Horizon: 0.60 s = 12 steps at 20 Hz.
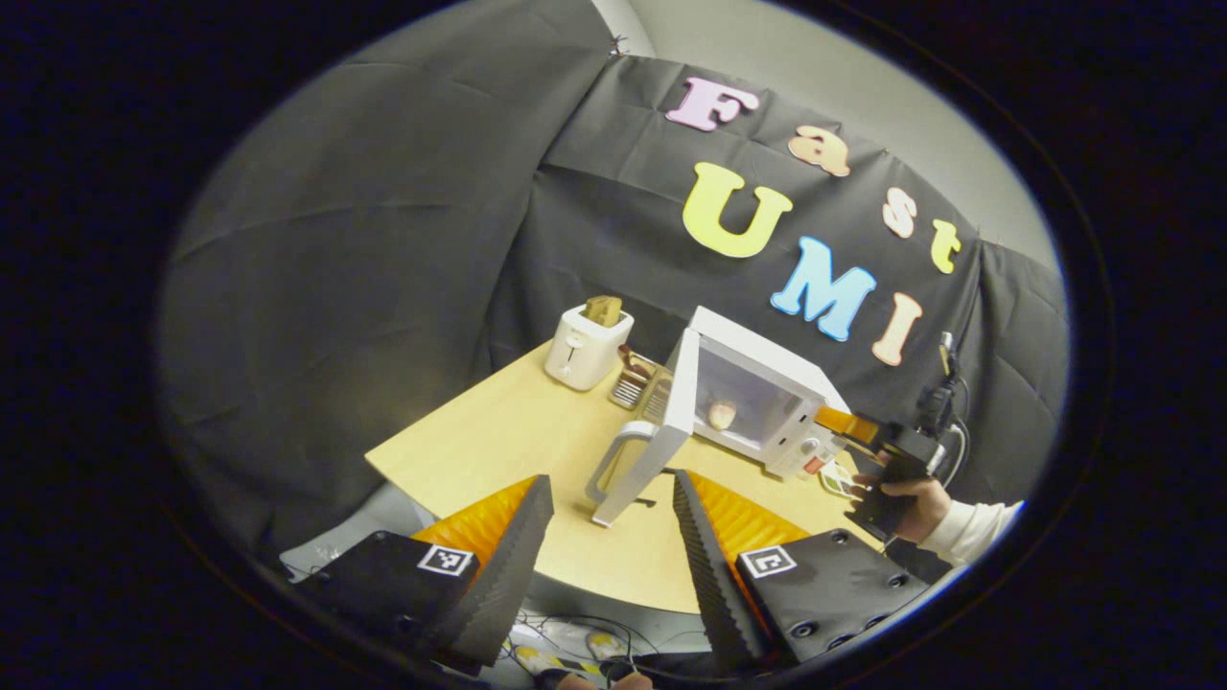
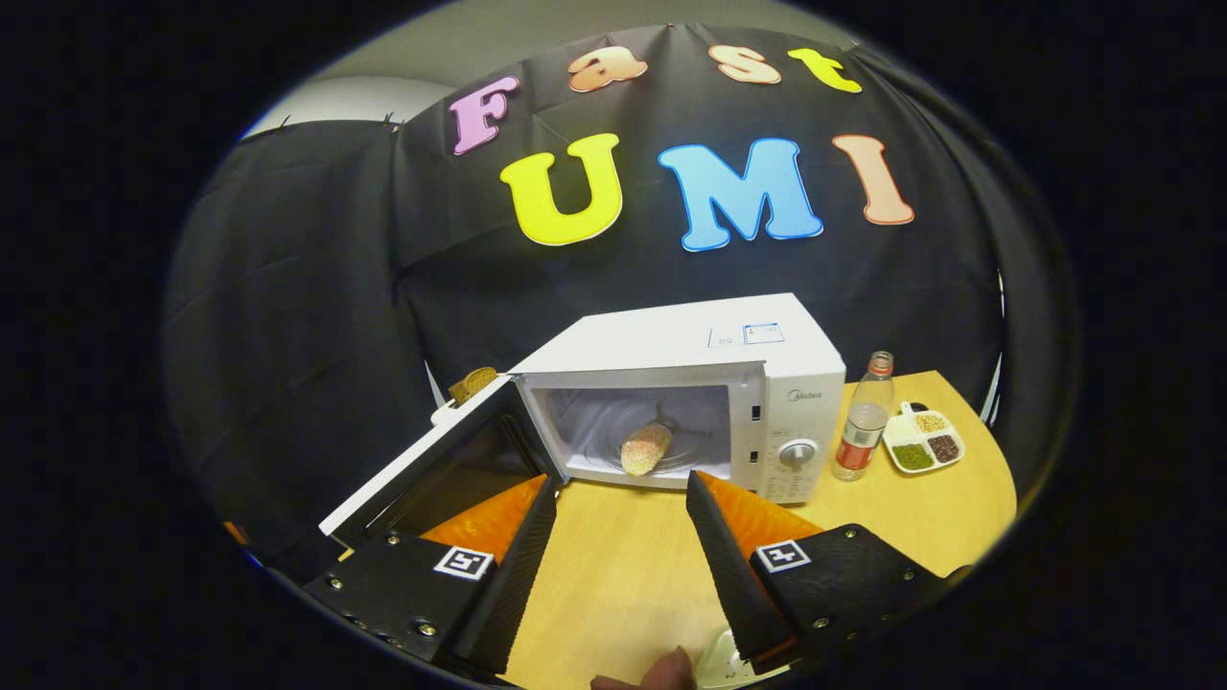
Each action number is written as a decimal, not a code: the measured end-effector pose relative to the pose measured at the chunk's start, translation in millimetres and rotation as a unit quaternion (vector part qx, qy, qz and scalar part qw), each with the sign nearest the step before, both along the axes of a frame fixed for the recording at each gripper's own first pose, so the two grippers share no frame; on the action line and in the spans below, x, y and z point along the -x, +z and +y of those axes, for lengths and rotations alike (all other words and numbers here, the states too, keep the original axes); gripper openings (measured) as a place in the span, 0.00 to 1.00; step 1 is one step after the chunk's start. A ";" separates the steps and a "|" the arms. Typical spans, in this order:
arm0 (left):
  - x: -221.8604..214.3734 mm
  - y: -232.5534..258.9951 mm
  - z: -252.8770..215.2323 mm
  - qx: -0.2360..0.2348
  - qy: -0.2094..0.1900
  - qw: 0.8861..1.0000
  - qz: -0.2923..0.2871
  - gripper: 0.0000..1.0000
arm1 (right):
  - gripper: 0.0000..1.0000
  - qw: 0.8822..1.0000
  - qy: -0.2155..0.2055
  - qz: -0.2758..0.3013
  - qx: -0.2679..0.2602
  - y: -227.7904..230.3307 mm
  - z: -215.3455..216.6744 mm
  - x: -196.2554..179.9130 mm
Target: Open the microwave oven with the left hand, put the food in, and close the microwave oven.
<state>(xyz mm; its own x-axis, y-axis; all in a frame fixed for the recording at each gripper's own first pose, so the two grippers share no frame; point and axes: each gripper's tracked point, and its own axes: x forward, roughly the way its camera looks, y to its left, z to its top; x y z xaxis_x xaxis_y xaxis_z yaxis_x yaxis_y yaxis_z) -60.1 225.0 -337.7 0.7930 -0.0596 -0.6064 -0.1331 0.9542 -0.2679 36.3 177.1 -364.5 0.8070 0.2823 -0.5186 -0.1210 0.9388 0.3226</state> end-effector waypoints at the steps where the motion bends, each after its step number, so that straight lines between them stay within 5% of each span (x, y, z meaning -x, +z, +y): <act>1: -8.4 1.6 -0.6 0.000 0.000 1.000 -0.003 0.86 | 0.84 1.000 0.012 -0.002 0.001 7.3 -3.8 11.5; 4: -24.0 1.5 -3.7 -0.003 0.005 1.000 -0.013 0.80 | 0.84 0.999 0.039 -0.004 0.008 18.3 -20.1 43.4; 6: -27.8 -14.8 -3.6 -0.017 0.013 1.000 0.002 0.87 | 0.84 0.998 0.064 0.004 0.008 24.5 -26.5 66.1; 9: -26.2 -31.5 -21.7 0.012 0.029 0.999 0.033 0.83 | 0.84 0.997 0.071 -0.004 0.009 36.4 -47.6 93.3; 12: -36.1 -38.6 -12.5 -0.031 0.047 0.998 0.041 0.86 | 0.84 0.996 0.087 -0.011 0.000 40.0 -60.0 118.2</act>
